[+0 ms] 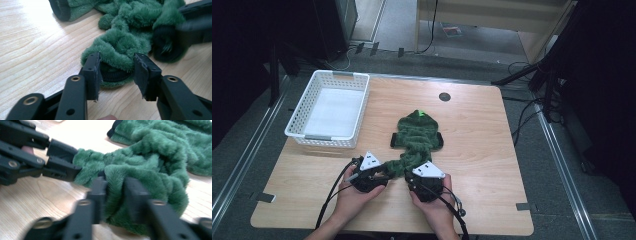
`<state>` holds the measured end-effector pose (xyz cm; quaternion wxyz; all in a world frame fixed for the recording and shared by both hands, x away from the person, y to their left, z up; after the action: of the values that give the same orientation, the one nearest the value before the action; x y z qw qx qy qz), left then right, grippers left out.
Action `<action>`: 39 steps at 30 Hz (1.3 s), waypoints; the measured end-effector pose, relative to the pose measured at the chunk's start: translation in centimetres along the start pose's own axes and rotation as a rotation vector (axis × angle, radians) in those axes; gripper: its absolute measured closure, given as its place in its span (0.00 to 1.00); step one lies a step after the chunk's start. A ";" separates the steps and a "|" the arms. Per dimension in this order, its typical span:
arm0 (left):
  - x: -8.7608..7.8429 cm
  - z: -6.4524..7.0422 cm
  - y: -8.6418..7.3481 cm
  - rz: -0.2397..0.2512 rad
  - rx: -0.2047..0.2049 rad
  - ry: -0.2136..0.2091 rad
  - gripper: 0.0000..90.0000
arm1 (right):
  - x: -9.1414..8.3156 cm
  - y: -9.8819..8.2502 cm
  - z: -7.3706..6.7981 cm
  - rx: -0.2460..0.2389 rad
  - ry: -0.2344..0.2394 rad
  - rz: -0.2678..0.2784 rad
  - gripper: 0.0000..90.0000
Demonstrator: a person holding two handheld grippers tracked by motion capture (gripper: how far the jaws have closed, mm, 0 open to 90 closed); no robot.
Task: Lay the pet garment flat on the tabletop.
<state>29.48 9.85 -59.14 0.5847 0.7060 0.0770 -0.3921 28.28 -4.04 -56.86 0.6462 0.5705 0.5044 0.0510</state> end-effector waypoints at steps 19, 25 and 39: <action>0.3 0.1 -0.1 -0.019 -0.006 -0.064 0.88 | -0.3 0.2 0.0 0.035 0.013 0.046 0.44; 0.3 -0.1 -0.3 -0.022 -0.011 -0.062 0.90 | -0.1 0.1 1.0 -0.024 -0.081 0.038 0.89; 0.3 -0.2 -0.2 -0.028 -0.021 -0.064 0.91 | -7.4 -3.1 12.7 0.402 -0.131 0.123 0.77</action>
<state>29.67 10.02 -59.48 0.5885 0.6859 0.0722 -0.4219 32.11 -18.56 -56.92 0.5466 0.7196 0.4255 -0.0486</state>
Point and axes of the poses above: each handheld gripper's, and its own axes: x roughly forward along the jaws, y roughly out of its top, z roughly to its right, the point moved 7 cm from there along x, roughly forward along the jaws, and after that the axes turned 13 degrees about y, right-handed, at the moved point
